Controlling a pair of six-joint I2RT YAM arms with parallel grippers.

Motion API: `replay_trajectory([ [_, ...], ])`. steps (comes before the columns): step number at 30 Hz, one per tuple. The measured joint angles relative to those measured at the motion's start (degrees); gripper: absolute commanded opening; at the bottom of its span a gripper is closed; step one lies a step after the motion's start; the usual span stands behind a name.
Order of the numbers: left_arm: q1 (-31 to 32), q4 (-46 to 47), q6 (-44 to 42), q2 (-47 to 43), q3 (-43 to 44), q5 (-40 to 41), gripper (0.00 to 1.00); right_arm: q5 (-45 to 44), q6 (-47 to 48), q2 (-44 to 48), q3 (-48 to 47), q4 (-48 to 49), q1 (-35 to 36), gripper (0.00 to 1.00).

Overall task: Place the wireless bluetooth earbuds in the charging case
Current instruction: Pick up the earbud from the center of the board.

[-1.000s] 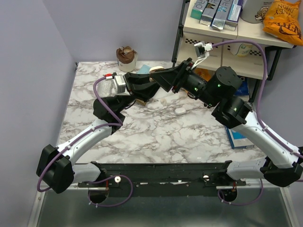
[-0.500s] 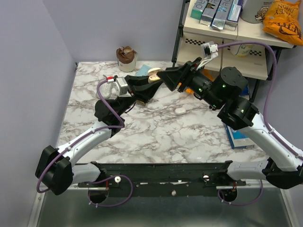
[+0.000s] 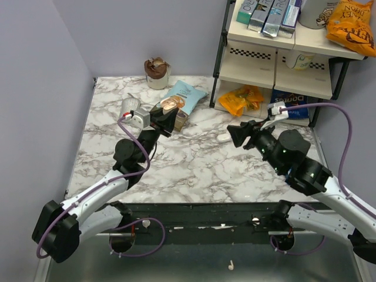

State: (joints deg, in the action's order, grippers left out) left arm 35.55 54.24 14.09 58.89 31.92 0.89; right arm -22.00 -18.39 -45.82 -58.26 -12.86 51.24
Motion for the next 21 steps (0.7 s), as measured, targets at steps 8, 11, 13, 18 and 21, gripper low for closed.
replay_trajectory([
  [8,-0.2,-8.6,0.5,-11.2,-7.1,6.7,0.0,1.8,-10.8,-0.1,13.9,-11.5,0.4,0.54],
  [11,-0.2,-12.1,1.2,-16.2,-10.2,8.2,0.0,4.8,-16.7,0.0,18.1,-17.0,3.9,0.55],
  [13,-0.1,-14.2,2.1,-18.5,-11.2,9.0,0.0,5.7,-20.9,-0.5,18.7,-21.3,8.5,0.57],
  [18,1.9,-18.4,3.5,-21.8,-11.8,10.8,0.0,7.8,-30.2,-2.8,16.8,-31.0,19.9,0.72],
  [21,4.2,-21.3,3.8,-24.3,-11.8,12.8,0.0,8.7,-36.5,-5.6,13.7,-37.4,29.1,0.75],
])
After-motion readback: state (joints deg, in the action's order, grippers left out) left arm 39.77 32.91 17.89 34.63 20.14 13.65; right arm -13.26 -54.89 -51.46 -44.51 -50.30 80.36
